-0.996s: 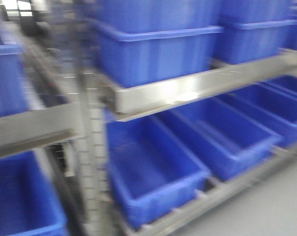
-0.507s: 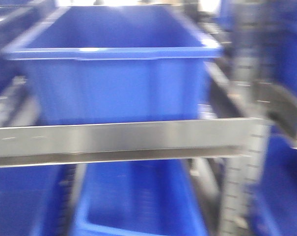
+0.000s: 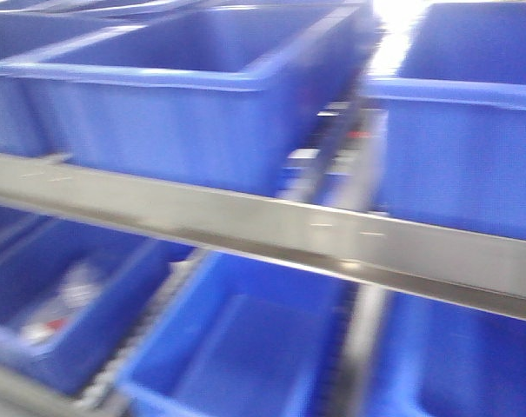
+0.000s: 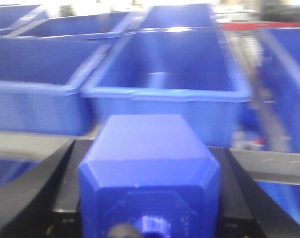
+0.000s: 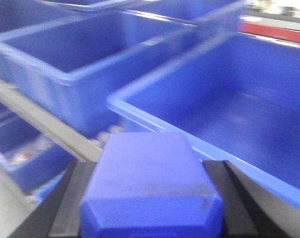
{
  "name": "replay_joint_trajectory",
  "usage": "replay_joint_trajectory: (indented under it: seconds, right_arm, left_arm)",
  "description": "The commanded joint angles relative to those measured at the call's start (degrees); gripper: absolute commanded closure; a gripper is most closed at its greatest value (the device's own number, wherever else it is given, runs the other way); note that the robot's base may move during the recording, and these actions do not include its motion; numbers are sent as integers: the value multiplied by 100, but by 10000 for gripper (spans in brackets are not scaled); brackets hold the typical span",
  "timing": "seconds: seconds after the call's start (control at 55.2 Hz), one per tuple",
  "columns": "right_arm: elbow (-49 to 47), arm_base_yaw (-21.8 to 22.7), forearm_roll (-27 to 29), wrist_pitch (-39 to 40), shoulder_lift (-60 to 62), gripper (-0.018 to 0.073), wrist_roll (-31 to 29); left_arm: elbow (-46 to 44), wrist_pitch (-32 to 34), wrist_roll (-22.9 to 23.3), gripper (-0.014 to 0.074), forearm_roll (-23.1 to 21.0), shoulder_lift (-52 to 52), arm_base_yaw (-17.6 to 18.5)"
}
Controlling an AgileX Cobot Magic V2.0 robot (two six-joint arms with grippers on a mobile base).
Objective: Pick and sort blue part to right shelf
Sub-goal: 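Turn the base toward the shelf rack and stop before a blue bin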
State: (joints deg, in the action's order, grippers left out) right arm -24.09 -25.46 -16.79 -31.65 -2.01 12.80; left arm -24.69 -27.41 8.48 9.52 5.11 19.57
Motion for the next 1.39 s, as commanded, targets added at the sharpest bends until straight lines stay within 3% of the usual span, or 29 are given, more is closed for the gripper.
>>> replay_joint_trajectory:
  seconds: [0.0, 1.377]
  right_arm:
    - [-164, 18, -136, 540, -80, 404, -26]
    - [-164, 18, -136, 540, -80, 404, -26]
  left_arm:
    - [-166, 552, 21, 296, 34, 86, 18]
    - [-166, 552, 21, 296, 34, 86, 29]
